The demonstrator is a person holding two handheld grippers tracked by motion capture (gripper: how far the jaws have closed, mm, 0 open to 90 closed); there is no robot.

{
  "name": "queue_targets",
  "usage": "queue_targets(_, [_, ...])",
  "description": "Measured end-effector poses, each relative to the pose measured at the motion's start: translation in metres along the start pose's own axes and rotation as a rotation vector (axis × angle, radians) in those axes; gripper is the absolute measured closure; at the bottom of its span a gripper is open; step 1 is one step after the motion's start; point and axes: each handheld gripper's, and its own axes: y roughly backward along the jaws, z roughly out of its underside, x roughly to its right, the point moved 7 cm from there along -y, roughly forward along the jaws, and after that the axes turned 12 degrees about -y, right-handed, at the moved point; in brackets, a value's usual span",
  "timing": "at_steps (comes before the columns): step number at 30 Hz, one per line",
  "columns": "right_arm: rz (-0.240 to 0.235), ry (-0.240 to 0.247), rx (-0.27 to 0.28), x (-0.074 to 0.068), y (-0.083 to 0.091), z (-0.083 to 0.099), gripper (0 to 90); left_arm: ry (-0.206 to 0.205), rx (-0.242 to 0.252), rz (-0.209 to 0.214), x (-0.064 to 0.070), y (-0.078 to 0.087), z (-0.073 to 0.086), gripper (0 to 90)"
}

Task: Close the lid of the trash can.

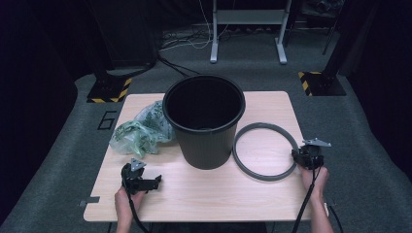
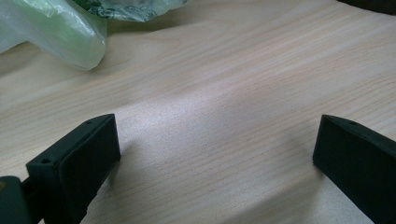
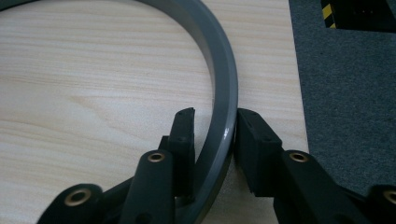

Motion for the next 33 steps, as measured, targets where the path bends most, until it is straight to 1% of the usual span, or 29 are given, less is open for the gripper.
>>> queue_targets(3, [-0.009, 0.01, -0.005, 0.0005, -0.0003, -0.0009, 73.4, 0.0, 0.0, 0.0, 0.0, 0.0, 0.0, 0.5])
queue_targets(5, [-0.014, 0.009, -0.009, 0.0005, -0.0005, -0.0012, 74.7, 0.0, 0.0, 0.0, 0.0001, 0.0, 0.0, 0.5])
queue_targets(9, [-0.023, 0.009, -0.006, 0.0005, -0.0008, -0.0012, 74.5, -0.002, 0.001, -0.001, -0.0001, -0.0001, -0.0001, 0.5])
queue_targets(12, [-0.029, 0.024, -0.006, 0.0007, -0.0008, -0.001, 74.9, -0.002, 0.002, -0.001, -0.0001, 0.0, -0.0001, 0.5])
queue_targets(15, [-0.034, 0.037, 0.017, 0.0007, -0.0008, 0.0004, 75.1, -0.001, 0.002, -0.002, 0.0, 0.0, -0.0001, 0.6])
queue_targets(18, [-0.029, 0.035, 0.007, 0.0001, -0.0008, -0.0002, 75.2, 0.0, 0.005, 0.0, 0.0001, -0.0001, -0.0002, 0.7])
queue_targets(20, [-0.024, 0.032, -0.002, -0.0003, -0.0008, -0.0006, 74.9, 0.0, 0.005, 0.0, 0.0001, -0.0001, -0.0002, 0.7])
queue_targets(23, [-0.025, 0.033, 0.003, -0.0001, -0.0008, -0.0004, 72.6, 0.0, 0.005, 0.0, 0.0001, -0.0001, -0.0002, 0.7])
queue_targets(25, [-0.035, 0.039, 0.0, -0.0006, -0.0009, -0.0001, 69.2, -0.001, 0.005, 0.0, 0.0001, -0.0001, -0.0002, 0.7])
queue_targets(27, [-0.03, 0.048, -0.001, -0.0015, -0.001, 0.0, 69.1, 0.0, 0.004, -0.001, 0.0001, -0.0001, -0.0002, 0.7])
queue_targets(30, [-0.029, 0.038, 0.012, -0.0014, -0.0013, 0.0002, 74.8, 0.0, 0.004, -0.001, 0.0001, 0.0, -0.0002, 0.7])
queue_targets(33, [-0.022, 0.035, 0.015, -0.0026, -0.0012, 0.0007, 77.0, 0.0, 0.005, 0.0, 0.0001, -0.0001, -0.0002, 0.7])
